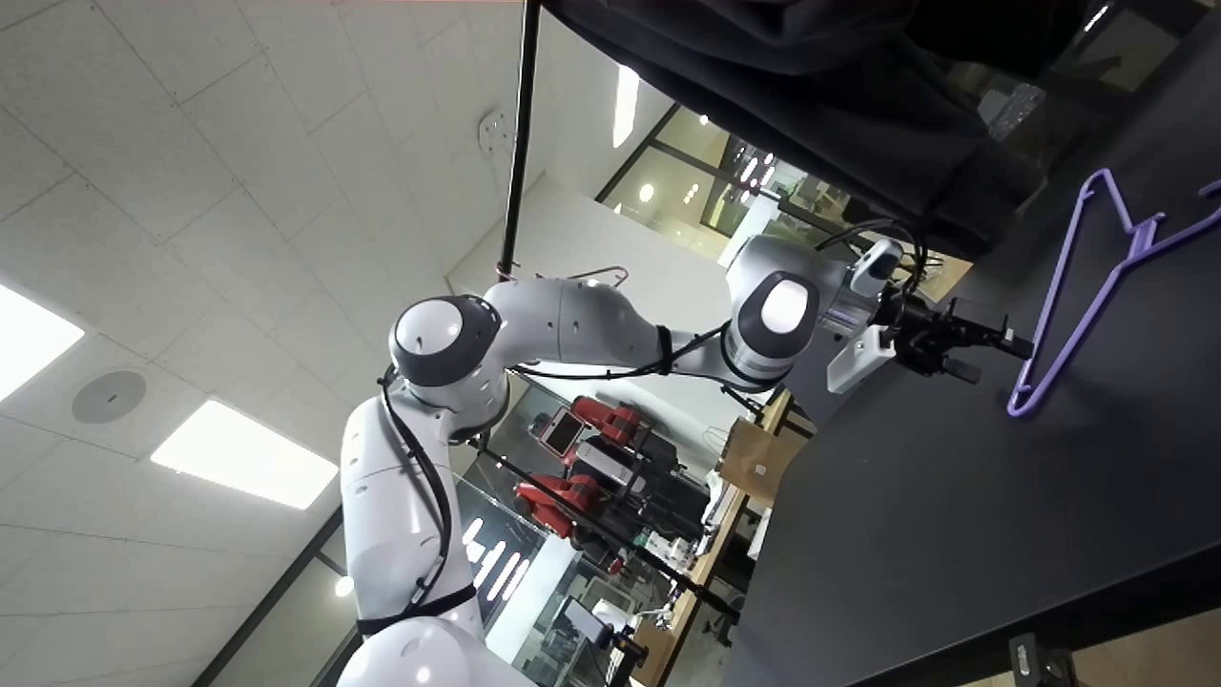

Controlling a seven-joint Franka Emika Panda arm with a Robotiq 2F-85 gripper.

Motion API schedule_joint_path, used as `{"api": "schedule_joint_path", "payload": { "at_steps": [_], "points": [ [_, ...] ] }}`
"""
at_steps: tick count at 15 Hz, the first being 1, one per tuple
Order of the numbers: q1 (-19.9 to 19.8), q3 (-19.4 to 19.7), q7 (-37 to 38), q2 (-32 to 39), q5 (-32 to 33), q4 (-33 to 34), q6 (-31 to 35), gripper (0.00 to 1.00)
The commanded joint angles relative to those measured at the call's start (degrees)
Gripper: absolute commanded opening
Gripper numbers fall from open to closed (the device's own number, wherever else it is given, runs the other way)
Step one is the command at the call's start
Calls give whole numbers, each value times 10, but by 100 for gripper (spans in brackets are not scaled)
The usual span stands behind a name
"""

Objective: Pick up the hanger from the table and hang it on the horizontal support.

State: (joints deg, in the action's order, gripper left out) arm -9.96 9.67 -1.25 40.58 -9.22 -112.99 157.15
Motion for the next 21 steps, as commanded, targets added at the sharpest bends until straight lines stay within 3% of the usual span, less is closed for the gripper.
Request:
{"api": "schedule_joint_path", "payload": {
  "at_steps": [1, 11, 14, 17, 21],
  "points": [
    [6, 7, 38, 19, 23, 32, -34, 68],
    [10, 4, 44, 18, 30, 49, -80, 0],
    [22, 0, 31, -24, 48, 15, -108, 1],
    [39, -11, -3, -113, 81, -67, -126, 2],
    [74, 3, -20, -229, 175, -158, -148, 2]
  ]
}}
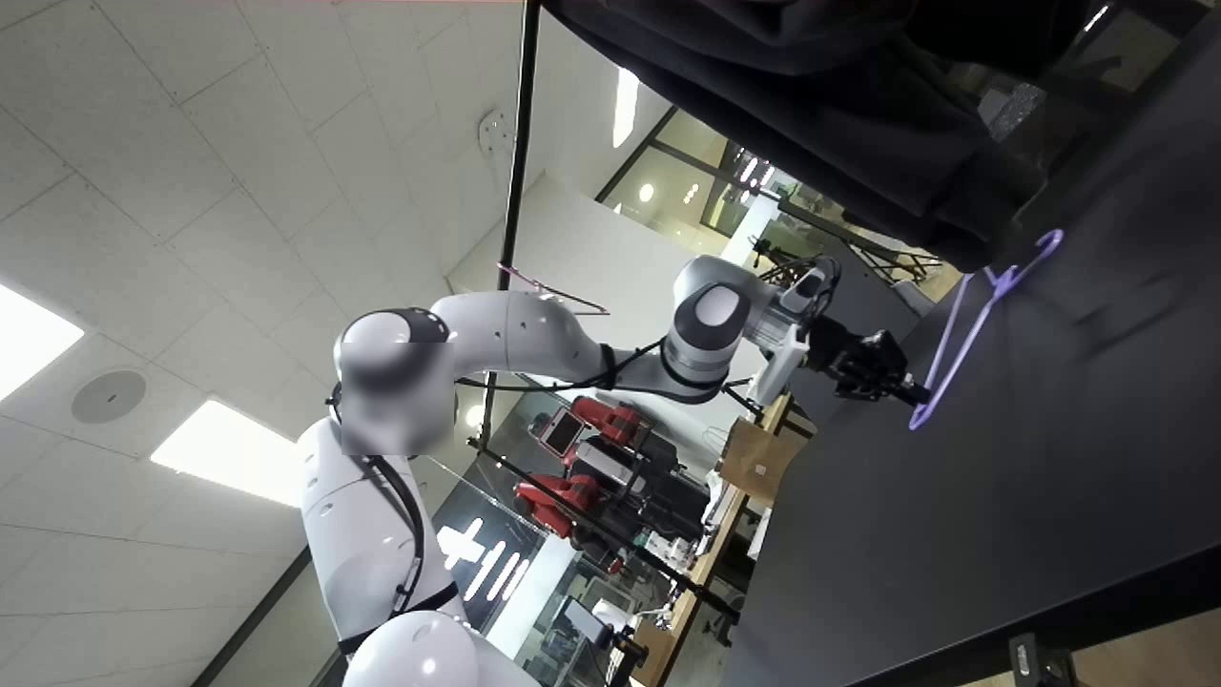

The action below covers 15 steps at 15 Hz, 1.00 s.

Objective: Pick up the hanger from the table and hang it on the horizontal support.

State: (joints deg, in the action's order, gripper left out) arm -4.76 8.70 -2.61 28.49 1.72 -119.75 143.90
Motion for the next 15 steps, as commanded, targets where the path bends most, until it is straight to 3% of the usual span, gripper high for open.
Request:
{"api": "schedule_joint_path", "payload": {
  "at_steps": [1, 5, 7, 11, 15],
  "points": [
    [35, 24, 6, -140, 110, -114, -18, 2],
    [85, 75, 50, -275, 314, -197, -39, 2],
    [50, 38, 54, -342, 386, -233, -65, 2],
    [34, -3, -68, -464, 339, -323, -83, 2],
    [33, -28, -140, -558, 362, -399, -57, 2]
  ]
}}
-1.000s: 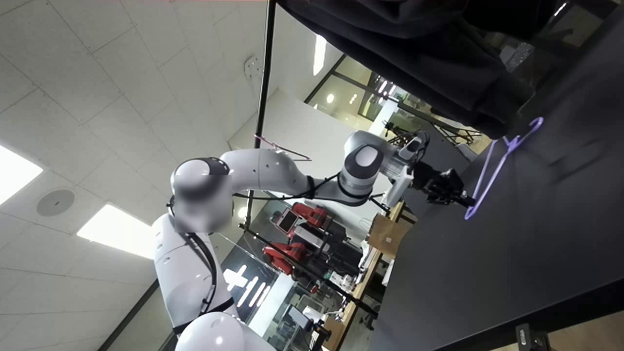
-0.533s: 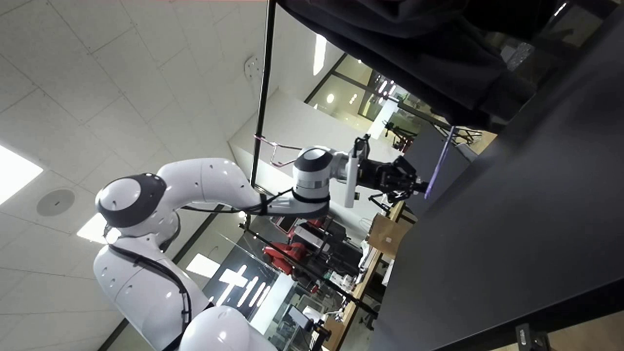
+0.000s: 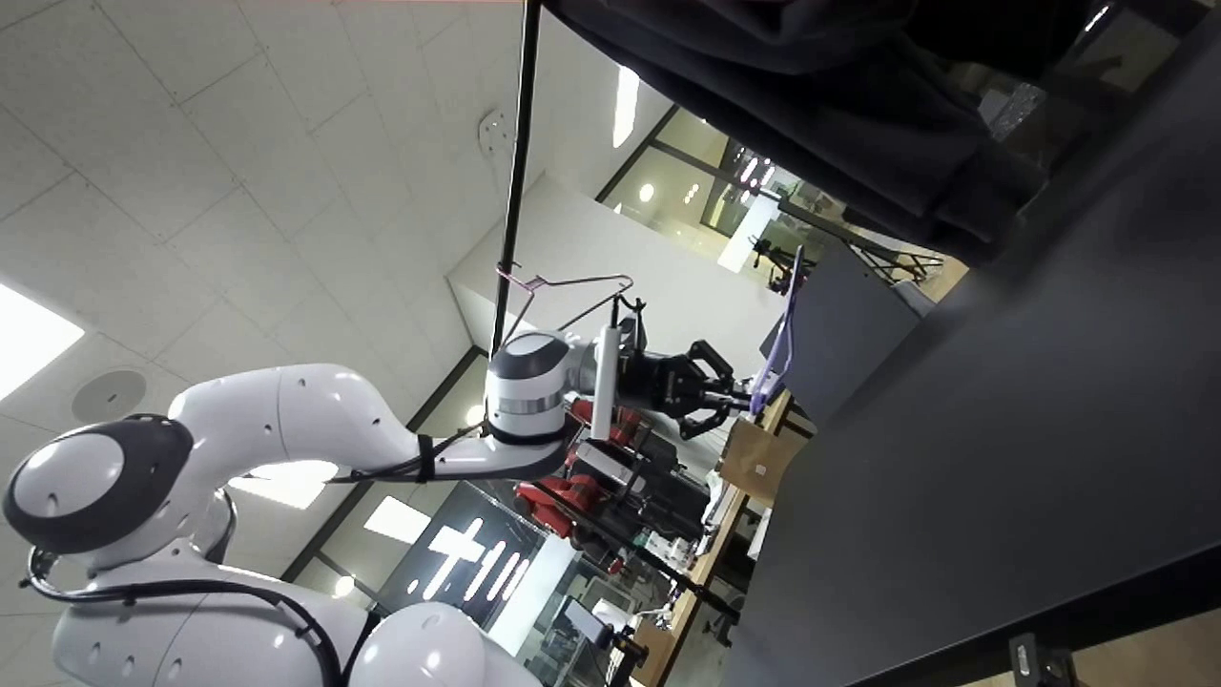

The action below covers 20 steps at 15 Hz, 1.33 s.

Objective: Pick up the hanger from the table and hang it on the horizontal support.

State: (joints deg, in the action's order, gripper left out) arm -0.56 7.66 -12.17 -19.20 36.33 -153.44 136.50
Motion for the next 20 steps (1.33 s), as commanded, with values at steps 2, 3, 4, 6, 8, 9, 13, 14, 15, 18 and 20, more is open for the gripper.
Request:
{"api": "schedule_joint_path", "payload": {
  "at_steps": [2, 3, 4, 6, 8, 9, 13, 14, 15, 18, 20],
  "points": [
    [-21, -28, -47, -126, 56, -91, 46, 2],
    [-31, -37, -38, -121, 84, -73, 56, 2],
    [-38, -39, -35, -121, 110, -63, 71, 2],
    [-63, -40, -18, -136, 180, -63, 113, 2],
    [-94, -37, 14, -142, 262, -61, 168, 2],
    [-112, -37, 45, -144, 311, -61, 198, 2],
    [-190, -53, 209, -167, 489, -54, 286, 2],
    [-198, -55, 249, -174, 504, -53, 285, 2],
    [-199, -56, 283, -172, 501, -54, 270, 2],
    [-195, -46, 241, -166, 482, -57, 277, 8],
    [-195, -48, 248, -166, 482, -57, 277, 8]
  ]
}}
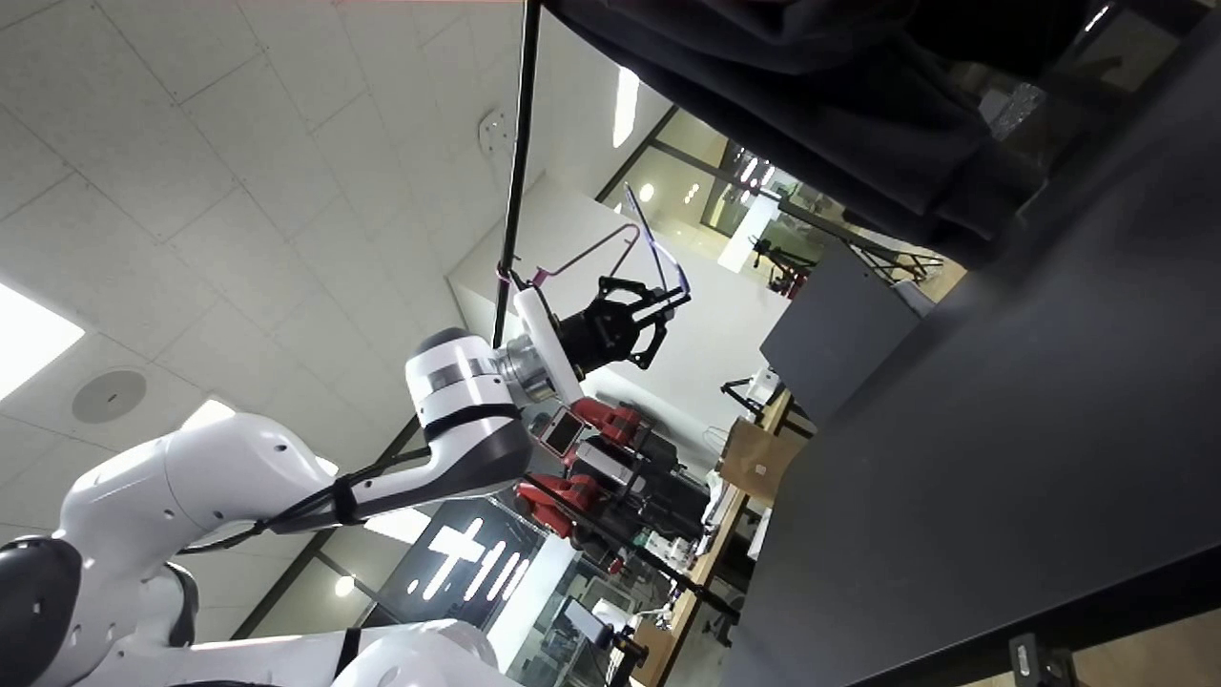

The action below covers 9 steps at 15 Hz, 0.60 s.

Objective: Pick up the hanger from the table and hang it on the horizontal support.

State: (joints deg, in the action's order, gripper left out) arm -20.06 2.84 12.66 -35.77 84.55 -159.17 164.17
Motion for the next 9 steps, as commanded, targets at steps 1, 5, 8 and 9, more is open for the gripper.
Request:
{"api": "schedule_joint_path", "payload": {
  "at_steps": [1, 5, 8, 9],
  "points": [
    [0, 0, 1, 0, 0, 0, 0, 8],
    [0, -1, 4, 0, 0, 0, 0, 8],
    [-23, -47, 89, -41, 59, 0, -76, 2],
    [-24, -57, 111, -46, 74, 1, -98, 2]
  ]
}}
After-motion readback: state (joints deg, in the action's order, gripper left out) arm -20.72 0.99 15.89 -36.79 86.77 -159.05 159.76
